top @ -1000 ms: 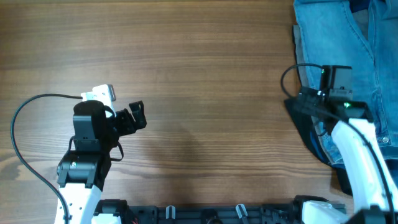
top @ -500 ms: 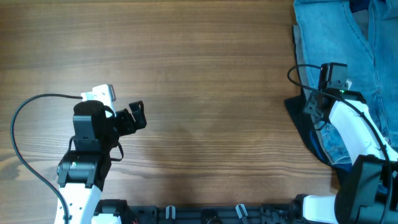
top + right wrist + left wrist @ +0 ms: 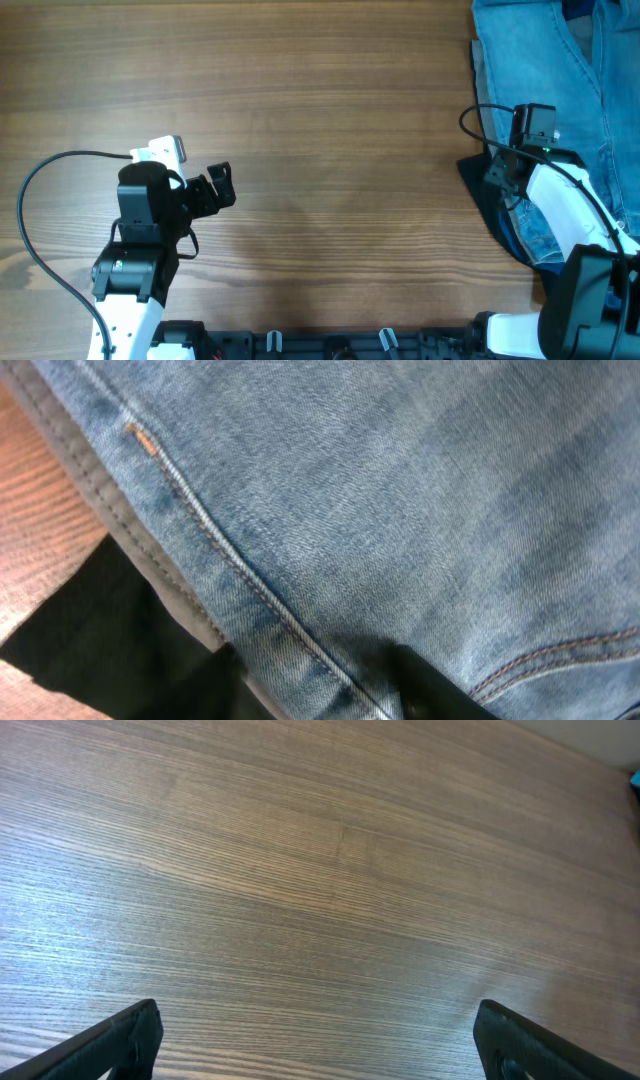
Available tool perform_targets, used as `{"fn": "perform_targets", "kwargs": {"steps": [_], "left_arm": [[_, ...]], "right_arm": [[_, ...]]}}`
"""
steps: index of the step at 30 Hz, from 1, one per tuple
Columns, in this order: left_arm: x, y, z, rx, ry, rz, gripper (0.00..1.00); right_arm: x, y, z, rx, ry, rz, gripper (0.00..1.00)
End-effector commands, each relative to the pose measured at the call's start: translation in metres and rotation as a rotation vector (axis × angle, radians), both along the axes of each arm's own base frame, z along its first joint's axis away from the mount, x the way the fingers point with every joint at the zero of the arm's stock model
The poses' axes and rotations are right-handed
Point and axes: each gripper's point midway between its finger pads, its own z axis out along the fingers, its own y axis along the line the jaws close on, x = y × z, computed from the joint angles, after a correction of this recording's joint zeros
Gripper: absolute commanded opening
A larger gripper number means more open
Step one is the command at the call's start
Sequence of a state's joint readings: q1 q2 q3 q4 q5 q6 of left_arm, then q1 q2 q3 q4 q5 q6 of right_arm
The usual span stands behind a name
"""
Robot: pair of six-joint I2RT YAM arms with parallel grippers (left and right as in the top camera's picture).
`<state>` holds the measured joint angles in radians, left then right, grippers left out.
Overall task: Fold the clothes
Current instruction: 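Reach the right gripper to the jeans waistband and grasp it, then lift the jeans with the right gripper and pass waistband toward left gripper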
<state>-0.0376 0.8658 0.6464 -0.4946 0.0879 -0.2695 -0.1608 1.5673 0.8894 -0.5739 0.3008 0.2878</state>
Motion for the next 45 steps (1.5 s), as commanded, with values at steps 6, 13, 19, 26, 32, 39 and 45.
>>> {"fn": "perform_targets", "kwargs": {"steps": [6,13,19,26,32,39,45], "left_arm": [[0.003,-0.004,0.011,-0.018,-0.024,-0.012,1.00],[0.003,-0.004,0.012,-0.018,-0.026,-0.012,1.00],[0.004,-0.004,0.012,-0.017,-0.027,-0.011,1.00],[0.006,-0.004,0.007,-0.017,-0.010,-0.011,1.00],[0.007,-0.004,-0.001,-0.016,0.017,-0.011,1.00],[0.007,-0.004,-0.003,-0.016,0.027,-0.012,1.00],[0.007,-0.004,-0.004,-0.016,0.028,-0.012,1.00]], "right_arm": [[-0.002,-0.007,-0.002,-0.031,0.010,-0.018,0.04],[0.023,0.002,0.080,0.024,-0.084,0.014,0.04],[0.044,0.115,0.200,0.498,-0.339,0.529,0.04],[0.001,0.236,0.238,0.987,-0.387,0.969,0.04],[-0.018,0.312,0.264,1.090,-0.421,1.224,0.04],[-0.002,0.352,0.254,0.917,-0.431,1.166,0.04],[0.013,0.373,0.193,0.765,-0.297,1.118,0.36]]}}
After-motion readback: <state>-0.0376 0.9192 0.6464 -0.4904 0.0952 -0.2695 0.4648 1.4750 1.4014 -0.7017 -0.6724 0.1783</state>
